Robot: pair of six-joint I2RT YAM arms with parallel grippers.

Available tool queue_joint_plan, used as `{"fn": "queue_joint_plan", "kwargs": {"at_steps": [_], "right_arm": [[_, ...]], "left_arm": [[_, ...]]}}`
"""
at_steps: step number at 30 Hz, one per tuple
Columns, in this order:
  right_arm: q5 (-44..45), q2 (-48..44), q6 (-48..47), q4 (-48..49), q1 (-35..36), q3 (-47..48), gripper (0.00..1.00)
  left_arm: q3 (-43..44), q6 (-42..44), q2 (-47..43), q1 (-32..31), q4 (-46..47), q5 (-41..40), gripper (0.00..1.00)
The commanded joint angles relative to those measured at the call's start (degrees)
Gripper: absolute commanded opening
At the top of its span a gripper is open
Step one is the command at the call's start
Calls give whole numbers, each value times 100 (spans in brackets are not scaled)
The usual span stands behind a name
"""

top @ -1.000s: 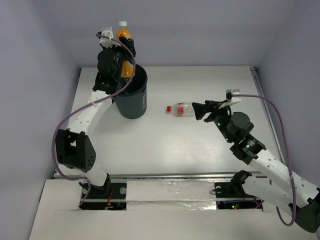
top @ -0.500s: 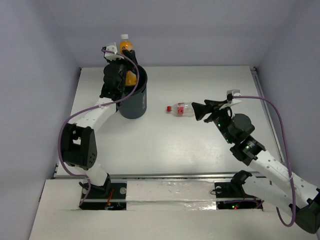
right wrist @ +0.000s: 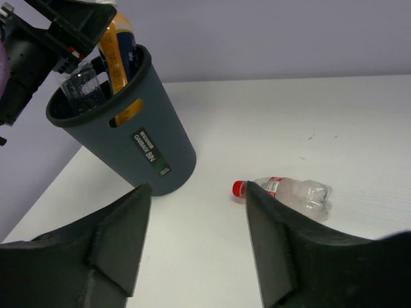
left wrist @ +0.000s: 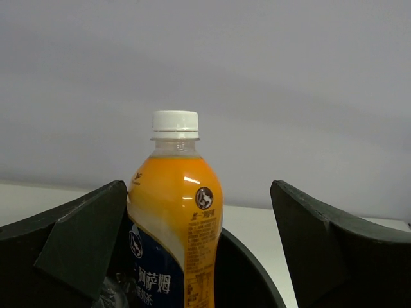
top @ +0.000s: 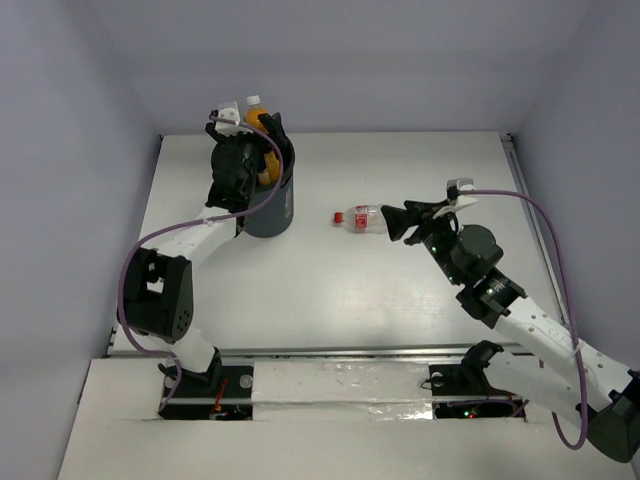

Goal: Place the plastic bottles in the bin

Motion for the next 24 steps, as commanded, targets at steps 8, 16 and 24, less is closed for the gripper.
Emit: {"fn": "queue_joint_plan", "kwargs": {"at_steps": [8, 16, 24], "right_arm": [[-329, 840, -154, 10, -27, 386, 29], [-1260, 2069, -382, -684, -27, 1246, 26], [-1832, 3749, -1357, -2572, -106, 3012, 26]], "left_arm": [[163, -71, -1211, -61, -58, -20, 99], [575, -220, -1879, -166, -744, 129, 74], [1394, -641, -2265, -298, -2744, 972, 11]]}}
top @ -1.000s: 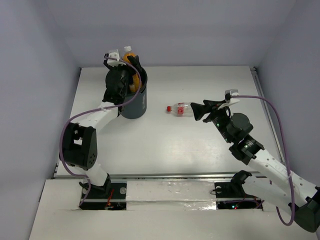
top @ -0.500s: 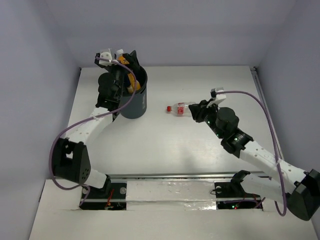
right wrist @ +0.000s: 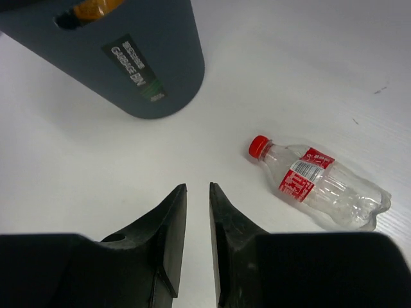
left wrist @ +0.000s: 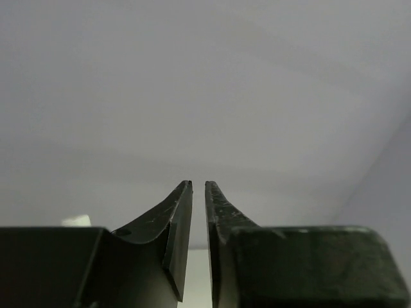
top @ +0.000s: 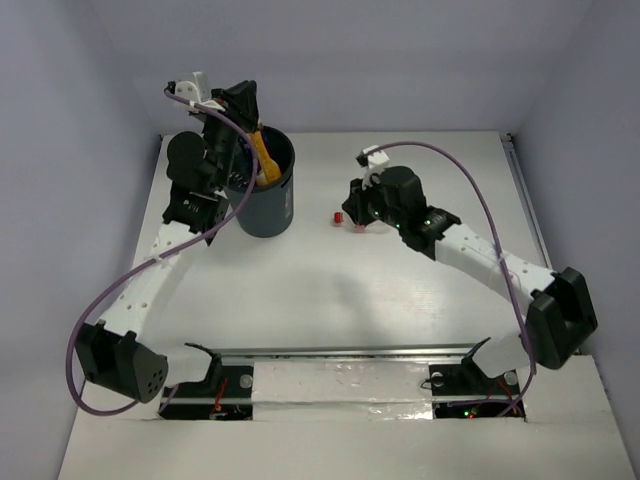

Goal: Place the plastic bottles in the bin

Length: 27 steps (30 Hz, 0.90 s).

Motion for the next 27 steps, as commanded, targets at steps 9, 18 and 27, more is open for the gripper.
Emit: {"fn": "queue_joint_plan", "kwargs": {"at_steps": [9, 18, 27], "right_arm": [[-562, 2107, -1556, -2443, -457, 2278, 91], [18, 3541, -2497, -4351, -730, 4228, 95], [-8, 4498, -2771, -5161, -730, 4776, 97]], "left_arm": [[-1090, -835, -3144, -91, -2692, 1302, 17], [-2445, -660, -4562, -91, -3670, 1382, 33], [-2358, -615, -4704, -91, -3750, 1531, 38]]}}
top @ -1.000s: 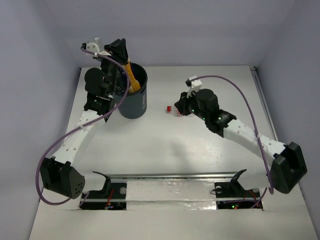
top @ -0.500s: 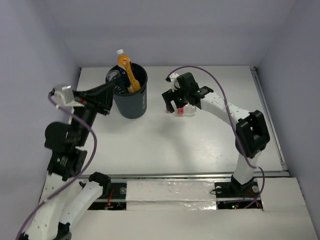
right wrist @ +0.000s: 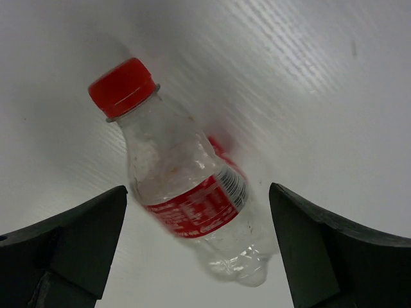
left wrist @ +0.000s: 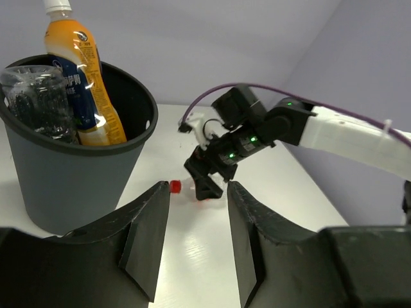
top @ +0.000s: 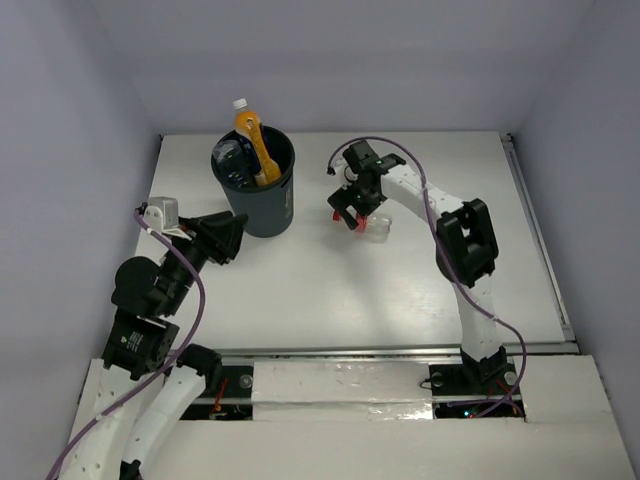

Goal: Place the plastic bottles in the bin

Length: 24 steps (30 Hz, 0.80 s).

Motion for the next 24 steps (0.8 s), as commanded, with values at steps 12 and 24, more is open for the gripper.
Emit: {"fn": "queue_joint_plan", "kwargs": {"at_steps": [12, 24], "right_arm": [[-309, 658, 49, -417, 26, 649, 69], [-1608, -2003, 1410, 2171, 26, -449, 47]], "left_arm": [[-147, 247, -228, -25, 433, 66, 42], [-341, 265, -448, -25, 363, -460, 42]]}}
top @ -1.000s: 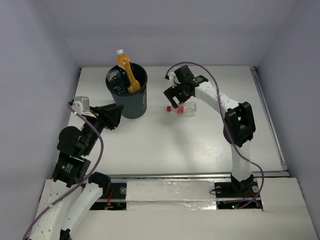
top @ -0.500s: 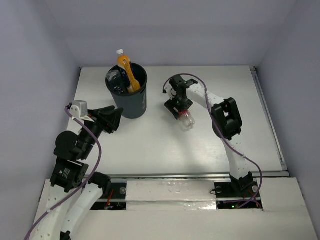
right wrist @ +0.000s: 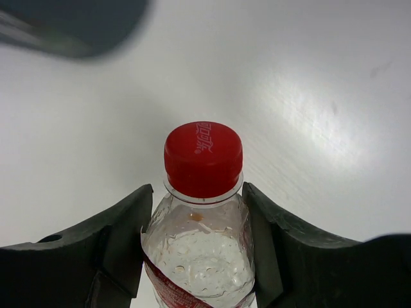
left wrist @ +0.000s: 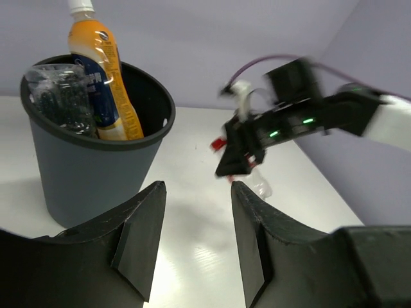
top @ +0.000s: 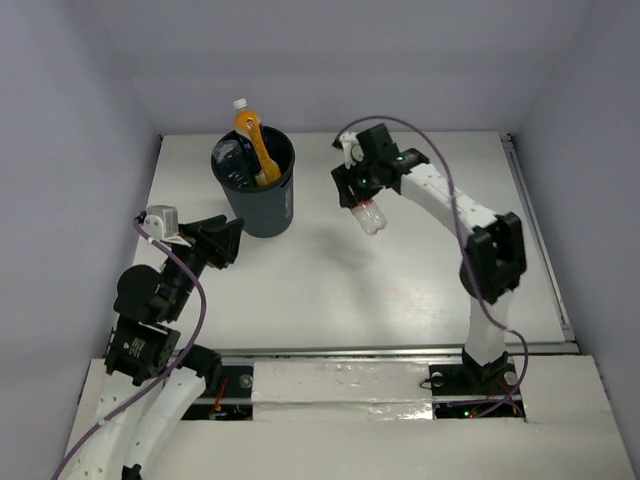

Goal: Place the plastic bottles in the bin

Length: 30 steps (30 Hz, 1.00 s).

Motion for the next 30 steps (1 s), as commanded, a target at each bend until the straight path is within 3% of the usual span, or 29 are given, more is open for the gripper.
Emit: {"fn": "queue_joint_plan", "kwargs": {"at_steps": [1, 7, 13, 21, 24, 30], "right_arm": [[-1125, -1544, 767, 1804, 26, -89, 47], [-1305, -1997, 1989, 3985, 517, -117, 48], [-954, -926, 2885, 5356, 904, 858, 48], [161, 683, 2729, 5569, 1344, 2740, 50], [426, 930, 2588, 5630, 1405, 2698, 50], [936, 755, 2026, 6104, 1520, 1670, 51]], "left_arm": [[-22, 42, -203, -25, 288, -353, 43], [-136, 24, -502, -25, 288, -767, 48], [-162, 50, -617, 80, 306, -829, 49], [-197, 103, -590, 133, 288, -838, 49], [-197, 103, -590, 133, 306, -812, 50], [-215, 94, -617, 186, 332, -724, 51]]}}
